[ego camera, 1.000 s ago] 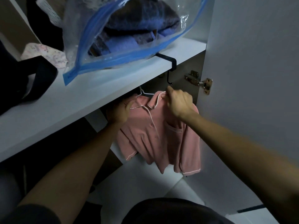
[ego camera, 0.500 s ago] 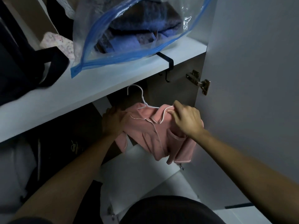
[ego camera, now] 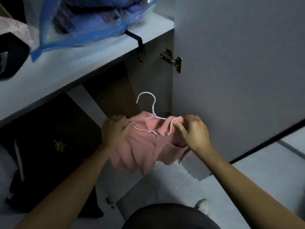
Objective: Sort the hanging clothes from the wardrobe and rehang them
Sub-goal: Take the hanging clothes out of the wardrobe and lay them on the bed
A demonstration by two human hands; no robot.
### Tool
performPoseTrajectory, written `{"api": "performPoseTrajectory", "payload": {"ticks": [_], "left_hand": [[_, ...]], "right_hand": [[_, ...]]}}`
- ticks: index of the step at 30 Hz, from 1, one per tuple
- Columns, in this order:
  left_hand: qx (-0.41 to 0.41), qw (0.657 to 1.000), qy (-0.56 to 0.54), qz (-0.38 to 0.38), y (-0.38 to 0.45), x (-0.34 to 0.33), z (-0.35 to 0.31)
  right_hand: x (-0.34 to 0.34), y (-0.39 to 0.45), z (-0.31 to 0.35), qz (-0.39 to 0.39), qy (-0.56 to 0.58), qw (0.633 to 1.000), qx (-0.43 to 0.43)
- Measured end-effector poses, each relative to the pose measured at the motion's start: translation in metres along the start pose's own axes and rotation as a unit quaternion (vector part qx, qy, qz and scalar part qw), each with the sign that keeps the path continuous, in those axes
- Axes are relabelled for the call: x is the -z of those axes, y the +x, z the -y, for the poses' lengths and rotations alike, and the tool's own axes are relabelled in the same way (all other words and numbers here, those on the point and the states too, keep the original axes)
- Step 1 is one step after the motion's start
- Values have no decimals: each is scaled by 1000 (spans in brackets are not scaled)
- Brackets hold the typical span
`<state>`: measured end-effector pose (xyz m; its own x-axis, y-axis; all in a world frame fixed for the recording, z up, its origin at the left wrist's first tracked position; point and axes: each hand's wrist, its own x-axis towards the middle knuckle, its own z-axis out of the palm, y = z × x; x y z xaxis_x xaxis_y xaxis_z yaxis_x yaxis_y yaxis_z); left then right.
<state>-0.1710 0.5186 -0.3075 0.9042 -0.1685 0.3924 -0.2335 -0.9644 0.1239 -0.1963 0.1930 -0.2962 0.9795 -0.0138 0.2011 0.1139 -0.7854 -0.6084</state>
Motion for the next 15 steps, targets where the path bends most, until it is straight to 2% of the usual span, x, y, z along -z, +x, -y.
{"api": "performPoseTrajectory", "payload": {"ticks": [7, 15], "left_hand": [[-136, 982, -119, 48, -20, -20, -64], [-289, 922, -222, 128, -68, -20, -210]], "right_hand": [[32, -120, -40, -76, -29, 990, -114], [103, -286, -79, -184, -49, 945, -266]]}}
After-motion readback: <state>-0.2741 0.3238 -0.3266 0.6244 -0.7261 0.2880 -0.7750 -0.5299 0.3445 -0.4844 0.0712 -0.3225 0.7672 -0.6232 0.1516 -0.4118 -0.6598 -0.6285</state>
